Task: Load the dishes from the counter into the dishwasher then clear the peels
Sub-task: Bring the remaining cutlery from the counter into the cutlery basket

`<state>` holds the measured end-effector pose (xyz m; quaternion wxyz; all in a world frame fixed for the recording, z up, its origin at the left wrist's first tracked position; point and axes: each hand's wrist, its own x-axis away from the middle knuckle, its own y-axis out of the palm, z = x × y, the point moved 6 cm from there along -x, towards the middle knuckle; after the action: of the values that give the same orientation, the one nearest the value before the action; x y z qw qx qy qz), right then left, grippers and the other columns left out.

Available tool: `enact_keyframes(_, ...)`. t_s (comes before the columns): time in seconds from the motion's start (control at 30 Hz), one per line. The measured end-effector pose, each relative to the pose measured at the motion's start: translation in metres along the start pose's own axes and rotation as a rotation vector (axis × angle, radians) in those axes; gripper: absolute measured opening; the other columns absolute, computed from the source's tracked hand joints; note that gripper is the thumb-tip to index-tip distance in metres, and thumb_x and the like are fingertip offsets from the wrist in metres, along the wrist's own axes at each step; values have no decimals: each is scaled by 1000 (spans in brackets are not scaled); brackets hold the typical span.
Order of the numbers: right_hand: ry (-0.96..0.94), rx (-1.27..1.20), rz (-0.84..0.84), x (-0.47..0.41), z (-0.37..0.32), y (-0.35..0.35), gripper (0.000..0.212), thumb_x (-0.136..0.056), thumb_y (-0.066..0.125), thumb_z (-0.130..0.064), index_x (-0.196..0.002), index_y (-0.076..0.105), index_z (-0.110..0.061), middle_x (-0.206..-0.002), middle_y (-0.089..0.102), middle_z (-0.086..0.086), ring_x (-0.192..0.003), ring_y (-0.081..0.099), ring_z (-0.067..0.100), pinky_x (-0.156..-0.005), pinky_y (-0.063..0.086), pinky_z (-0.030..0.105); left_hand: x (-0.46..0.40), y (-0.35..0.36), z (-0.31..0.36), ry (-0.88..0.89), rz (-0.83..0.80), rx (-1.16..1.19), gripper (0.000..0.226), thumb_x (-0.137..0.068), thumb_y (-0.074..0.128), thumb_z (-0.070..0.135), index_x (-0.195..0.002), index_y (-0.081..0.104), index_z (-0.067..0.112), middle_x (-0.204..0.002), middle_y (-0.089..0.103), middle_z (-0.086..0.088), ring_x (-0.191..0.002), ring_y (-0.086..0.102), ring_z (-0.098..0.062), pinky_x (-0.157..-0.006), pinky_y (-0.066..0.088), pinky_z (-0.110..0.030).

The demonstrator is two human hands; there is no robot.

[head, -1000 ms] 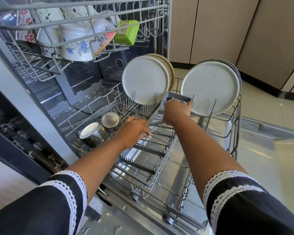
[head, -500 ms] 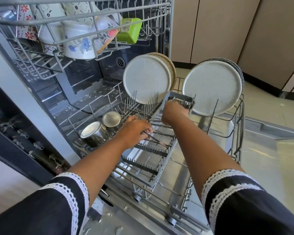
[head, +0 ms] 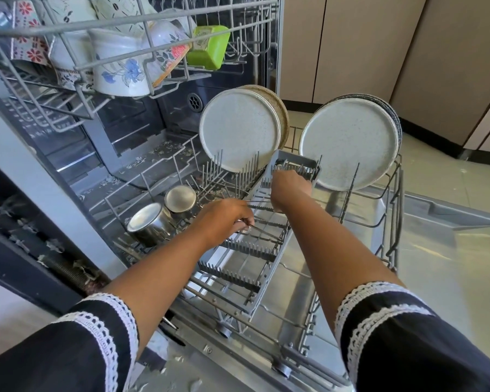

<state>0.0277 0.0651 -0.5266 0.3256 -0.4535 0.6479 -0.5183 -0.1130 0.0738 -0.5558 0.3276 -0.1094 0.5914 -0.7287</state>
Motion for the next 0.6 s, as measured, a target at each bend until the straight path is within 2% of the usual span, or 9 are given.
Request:
enact_keyframes(0.13,4,-7,-20,-2,0,3,35,-87,58,-1,-121,55,-8,-117,61,11,-107,58,28,-101,44,43,0,1,4,44,12,-9,14,-81,75,16,-93,73,23,-95,66,12,-78,54,-4,-74,54,-31)
enact_keyframes(0.3,15,-13,-36,-7,0,5,38,-85,55,-4,-123,53,-5,-120,61,11,-112,57,30,-107,38,48,-1,4,-6,-68,-41,109,29,-82,75,20,-110,71,27,-117,67,9,-104,62,-11,-91,50,-33)
enact_keyframes(0.5,4,-4,-40,-8,2,3,34,-86,54,-7,-120,56,-9,-109,64,4,-110,58,26,-114,21,52,2,10,-21,-168,-82,315,35,-82,73,9,-110,71,30,-121,66,10,-114,60,-6,-101,48,-40)
enact_keyframes(0.6,-6,4,-39,-9,2,2,41,-87,54,-7,-127,53,-10,-116,64,4,-113,58,24,-116,15,54,3,10,-23,-166,-83,351,39,-82,72,2,-109,70,30,-121,66,10,-115,59,-4,-101,49,-40)
